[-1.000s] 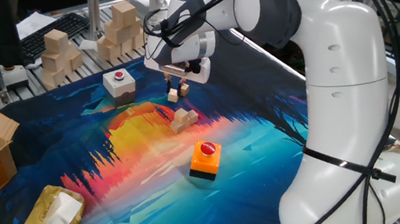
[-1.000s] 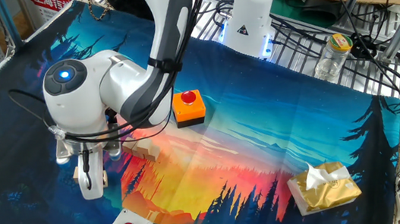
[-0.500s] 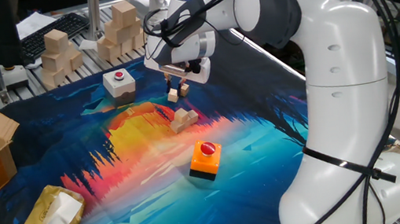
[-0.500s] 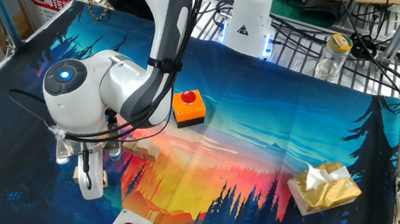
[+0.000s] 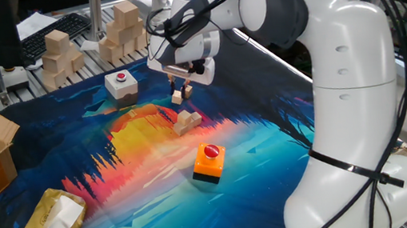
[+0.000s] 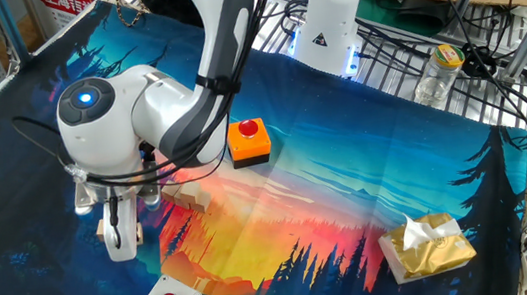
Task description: Stack the blocks into a pyramid shape
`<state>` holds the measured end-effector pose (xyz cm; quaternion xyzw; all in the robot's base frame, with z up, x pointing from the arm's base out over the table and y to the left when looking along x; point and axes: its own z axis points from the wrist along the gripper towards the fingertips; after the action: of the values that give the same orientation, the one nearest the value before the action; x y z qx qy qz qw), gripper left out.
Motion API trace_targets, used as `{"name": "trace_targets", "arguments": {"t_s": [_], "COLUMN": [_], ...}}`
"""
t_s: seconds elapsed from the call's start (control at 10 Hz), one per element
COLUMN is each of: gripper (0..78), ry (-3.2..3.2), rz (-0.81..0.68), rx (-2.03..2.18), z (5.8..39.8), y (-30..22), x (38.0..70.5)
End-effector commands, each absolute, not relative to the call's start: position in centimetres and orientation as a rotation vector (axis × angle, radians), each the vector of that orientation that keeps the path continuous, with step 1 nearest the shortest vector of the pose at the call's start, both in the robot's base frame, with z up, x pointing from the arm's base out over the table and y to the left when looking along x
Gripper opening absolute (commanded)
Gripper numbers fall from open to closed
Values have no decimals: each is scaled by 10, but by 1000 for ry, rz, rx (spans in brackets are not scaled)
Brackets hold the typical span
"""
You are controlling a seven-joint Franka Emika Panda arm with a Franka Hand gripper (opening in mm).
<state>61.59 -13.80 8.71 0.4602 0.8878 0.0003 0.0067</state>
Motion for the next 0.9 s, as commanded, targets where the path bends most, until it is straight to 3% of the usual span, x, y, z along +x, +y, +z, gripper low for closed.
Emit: {"name": "trace_targets", "arguments": {"t_s": [0.1,0.9], "gripper": [11,11], "ry": [2760,2598], "rz": [-18,-66], "rx": [1519,1847], "z": [107,110], "y": [-138,-128], "x": [606,553]}}
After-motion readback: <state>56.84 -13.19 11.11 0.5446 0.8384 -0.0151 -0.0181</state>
